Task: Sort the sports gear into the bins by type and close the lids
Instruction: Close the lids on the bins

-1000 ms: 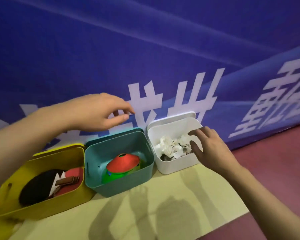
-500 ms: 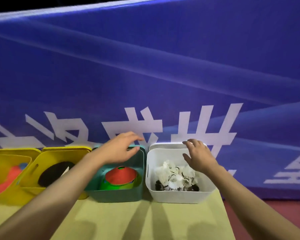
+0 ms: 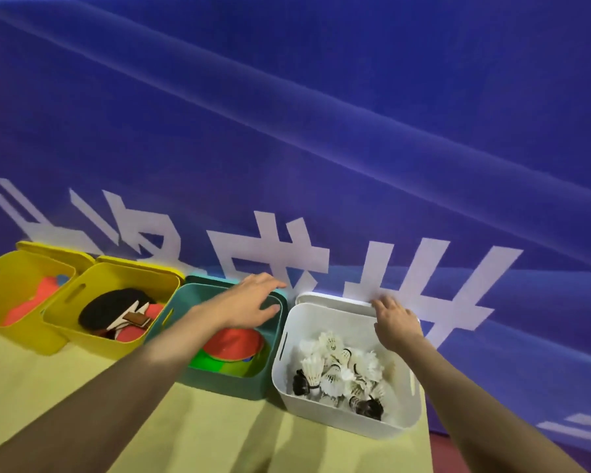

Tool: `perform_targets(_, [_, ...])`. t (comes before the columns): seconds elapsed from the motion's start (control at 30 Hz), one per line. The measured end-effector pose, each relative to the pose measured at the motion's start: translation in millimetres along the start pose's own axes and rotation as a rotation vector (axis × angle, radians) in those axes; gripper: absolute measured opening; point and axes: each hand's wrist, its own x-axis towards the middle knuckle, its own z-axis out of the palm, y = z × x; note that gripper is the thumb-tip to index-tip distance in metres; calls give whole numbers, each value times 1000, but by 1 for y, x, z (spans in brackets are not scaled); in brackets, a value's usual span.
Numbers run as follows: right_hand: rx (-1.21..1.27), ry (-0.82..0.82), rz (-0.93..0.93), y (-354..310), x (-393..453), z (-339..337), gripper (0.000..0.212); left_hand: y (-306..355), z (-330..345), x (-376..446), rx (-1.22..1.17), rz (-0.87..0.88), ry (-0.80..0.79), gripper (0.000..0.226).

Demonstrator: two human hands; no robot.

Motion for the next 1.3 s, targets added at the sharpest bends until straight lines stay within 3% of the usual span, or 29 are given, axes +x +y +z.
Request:
perform_targets(0.13, [-81, 98, 2, -1, 10, 6, 43, -2, 10, 12, 14, 0, -44, 57])
perform_targets(0.3, [-162, 134, 46, -4, 9, 15, 44, -7, 30, 21, 6, 17, -122, 58])
perform_targets(0.4, [-101, 197, 46, -1, 14, 12, 43, -12, 40, 26, -18, 37, -148, 65])
perform_targets(0.53, [-52, 336, 0, -7, -1, -13, 20, -15, 42, 35, -79, 45, -104, 88])
perform_targets(0.7, [54, 481, -84, -13, -59, -29, 24, -6, 45, 39, -64, 136, -8, 107])
perform_targets(0.87, [166, 549, -144, -16, -109, -17, 19, 2, 67, 26, -8, 241, -99, 96])
perform_targets(1.0, [252, 462, -157, -20, -133, 7, 37, 0, 86, 12, 75, 301, -186, 86])
perform_targets(1.17, [257, 335, -322, -16, -165, 66, 68, -12, 130, -20, 134, 350, -256, 102])
perform_targets(1.3, [297, 293, -312, -20, -177, 99, 53, -9, 164, -36, 184, 308, -330, 95])
